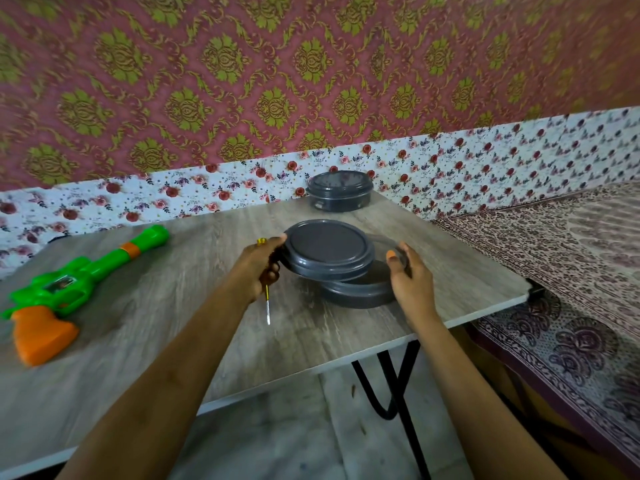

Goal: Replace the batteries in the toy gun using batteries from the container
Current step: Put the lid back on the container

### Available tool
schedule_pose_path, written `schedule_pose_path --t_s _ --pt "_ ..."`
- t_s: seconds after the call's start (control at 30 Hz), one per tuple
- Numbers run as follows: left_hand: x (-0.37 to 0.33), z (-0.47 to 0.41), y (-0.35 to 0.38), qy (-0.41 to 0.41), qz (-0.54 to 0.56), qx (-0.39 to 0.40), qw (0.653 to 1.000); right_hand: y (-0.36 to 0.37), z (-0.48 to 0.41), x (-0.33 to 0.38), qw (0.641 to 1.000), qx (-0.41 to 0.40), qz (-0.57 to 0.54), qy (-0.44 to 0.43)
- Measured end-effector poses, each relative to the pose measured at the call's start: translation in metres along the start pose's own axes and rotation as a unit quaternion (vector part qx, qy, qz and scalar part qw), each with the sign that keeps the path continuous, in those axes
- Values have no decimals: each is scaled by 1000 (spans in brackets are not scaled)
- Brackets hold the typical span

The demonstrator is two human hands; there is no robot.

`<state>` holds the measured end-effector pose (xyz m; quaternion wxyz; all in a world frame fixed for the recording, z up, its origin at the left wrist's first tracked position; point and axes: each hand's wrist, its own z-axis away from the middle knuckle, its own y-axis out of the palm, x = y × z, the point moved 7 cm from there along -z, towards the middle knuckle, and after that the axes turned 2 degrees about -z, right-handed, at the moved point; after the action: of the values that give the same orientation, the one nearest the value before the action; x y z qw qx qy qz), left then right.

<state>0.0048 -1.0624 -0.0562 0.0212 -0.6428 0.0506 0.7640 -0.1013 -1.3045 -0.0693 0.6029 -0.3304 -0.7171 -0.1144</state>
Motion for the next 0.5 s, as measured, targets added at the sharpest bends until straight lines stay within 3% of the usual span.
schedule_pose_path --t_s 0.13,0.37,0.5 --pt "-5 4 15 30 -96 18 995 0 1 -1 1000 -5 -18 6" --pt "-1 8 37 -1 -108 24 994 -1 2 -3 996 -6 -77 34" --pt "-5 10 41 5 -169 41 985 -1 0 -4 996 2 -81 42"
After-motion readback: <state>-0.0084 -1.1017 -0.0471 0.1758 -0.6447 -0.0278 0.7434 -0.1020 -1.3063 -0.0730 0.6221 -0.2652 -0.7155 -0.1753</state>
